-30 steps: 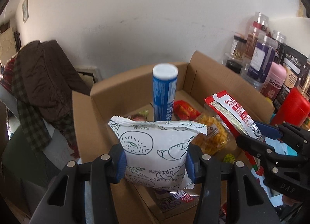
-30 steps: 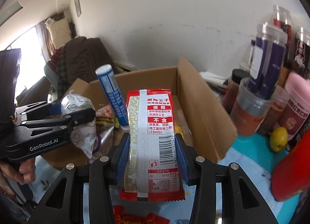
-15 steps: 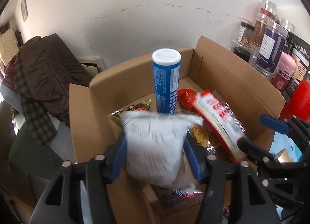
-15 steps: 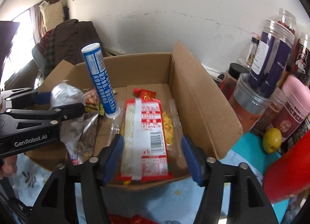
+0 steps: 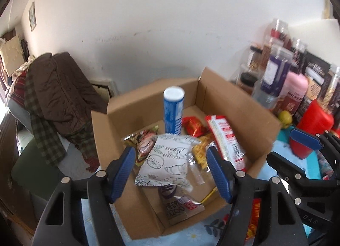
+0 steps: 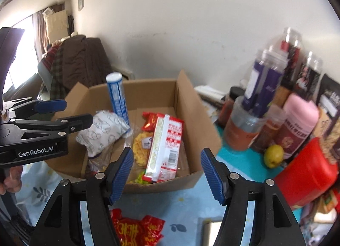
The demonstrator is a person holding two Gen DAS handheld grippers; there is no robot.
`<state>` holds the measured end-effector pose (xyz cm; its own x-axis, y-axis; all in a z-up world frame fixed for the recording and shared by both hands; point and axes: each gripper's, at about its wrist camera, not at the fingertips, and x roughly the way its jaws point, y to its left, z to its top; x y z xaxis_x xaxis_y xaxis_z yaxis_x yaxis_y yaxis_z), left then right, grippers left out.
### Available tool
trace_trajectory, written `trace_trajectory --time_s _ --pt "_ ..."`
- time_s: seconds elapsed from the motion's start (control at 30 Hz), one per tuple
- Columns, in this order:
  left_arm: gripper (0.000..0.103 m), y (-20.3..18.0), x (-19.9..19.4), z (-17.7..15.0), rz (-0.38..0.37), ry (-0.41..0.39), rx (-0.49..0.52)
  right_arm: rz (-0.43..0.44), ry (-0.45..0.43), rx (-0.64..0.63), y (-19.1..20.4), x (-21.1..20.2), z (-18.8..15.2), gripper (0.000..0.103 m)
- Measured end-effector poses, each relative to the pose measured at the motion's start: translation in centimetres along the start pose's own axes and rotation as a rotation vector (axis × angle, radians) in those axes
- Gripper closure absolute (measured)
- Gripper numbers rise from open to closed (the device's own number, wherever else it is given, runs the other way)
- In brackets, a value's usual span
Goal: Organize snacks
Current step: 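Withdraw both tools from the box toward the red foil bag and gold box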
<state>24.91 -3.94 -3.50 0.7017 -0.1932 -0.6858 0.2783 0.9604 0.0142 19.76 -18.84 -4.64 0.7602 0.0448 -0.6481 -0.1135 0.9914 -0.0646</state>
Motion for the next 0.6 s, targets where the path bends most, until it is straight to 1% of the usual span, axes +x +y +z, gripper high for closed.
trace_trajectory --time_s 0.13,0.3,0.37,0.53,0.6 --pt "0.034 -0.4 -2.7 0.4 -0.014 -0.056 -0.005 -0.018 -0.053 0.001 -0.2 -2.7 0.6 0.037" --pt "0.034 -1.3 -5.9 0.9 -0.029 -0.107 0.001 -0.037 -0.118 0.009 -0.5 -6.4 0.9 0.037" --pt "0.034 -1.6 -7.3 0.8 -0.032 -0.131 0.002 -0.045 -0.15 0.01 -0.6 -8.2 0.9 0.03" --pt "0.034 -2.5 -10.7 0.6 -0.044 -0.182 0.008 -0.057 -0.212 0.013 -0.7 -11.7 0.5 0.027" --pt "0.034 -2.8 -11.6 0.4 -0.048 -0.192 0.01 -0.064 -0.236 0.021 -0.8 -13.1 0.2 0.021"
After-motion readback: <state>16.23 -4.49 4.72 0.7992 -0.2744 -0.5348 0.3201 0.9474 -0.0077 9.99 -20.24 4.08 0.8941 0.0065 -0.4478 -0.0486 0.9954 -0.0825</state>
